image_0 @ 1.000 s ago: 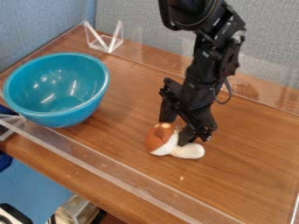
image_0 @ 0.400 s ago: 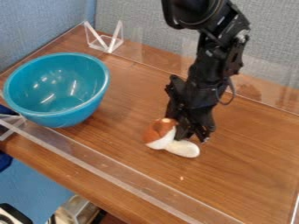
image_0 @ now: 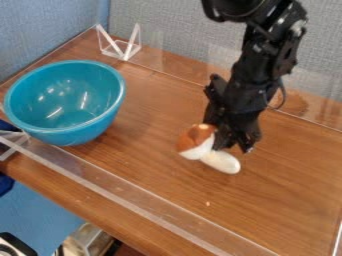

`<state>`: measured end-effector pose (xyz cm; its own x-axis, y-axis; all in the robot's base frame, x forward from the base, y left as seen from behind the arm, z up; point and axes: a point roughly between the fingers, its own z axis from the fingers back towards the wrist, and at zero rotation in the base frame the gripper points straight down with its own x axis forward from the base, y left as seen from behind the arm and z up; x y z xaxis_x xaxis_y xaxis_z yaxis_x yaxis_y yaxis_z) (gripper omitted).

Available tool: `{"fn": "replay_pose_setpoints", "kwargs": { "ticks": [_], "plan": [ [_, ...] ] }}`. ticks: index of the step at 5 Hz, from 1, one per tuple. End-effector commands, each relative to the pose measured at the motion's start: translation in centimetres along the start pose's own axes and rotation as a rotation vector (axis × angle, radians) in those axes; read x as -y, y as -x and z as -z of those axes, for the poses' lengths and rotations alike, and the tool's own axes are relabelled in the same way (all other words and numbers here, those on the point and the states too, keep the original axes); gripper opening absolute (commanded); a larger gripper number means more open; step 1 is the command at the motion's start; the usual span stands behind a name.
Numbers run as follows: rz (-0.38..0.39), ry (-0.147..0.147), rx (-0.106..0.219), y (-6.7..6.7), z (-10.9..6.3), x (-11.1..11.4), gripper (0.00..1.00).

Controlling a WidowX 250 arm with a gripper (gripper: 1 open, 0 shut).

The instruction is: Remove the mushroom from inside the blue bowl and put it on the table

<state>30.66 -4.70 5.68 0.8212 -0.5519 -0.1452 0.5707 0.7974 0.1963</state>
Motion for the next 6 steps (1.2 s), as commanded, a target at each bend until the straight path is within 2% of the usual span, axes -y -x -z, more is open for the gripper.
{"fn": "replay_pose_setpoints", "kwargs": {
  "ticks": [1, 3, 4, 6],
  "plan": [
    [-0.061, -0.023, 0.075, -1.1, -2.8, -1.3, 0.0],
    [0.033, -0.01, 0.108, -1.4, -1.9, 1.0, 0.0],
    [0.026, 0.0, 0.094, -0.8, -1.4, 1.1, 1.0],
    [-0.008, -0.001, 0.083, -1.5, 0.0, 2.0, 1.0]
  ]
}}
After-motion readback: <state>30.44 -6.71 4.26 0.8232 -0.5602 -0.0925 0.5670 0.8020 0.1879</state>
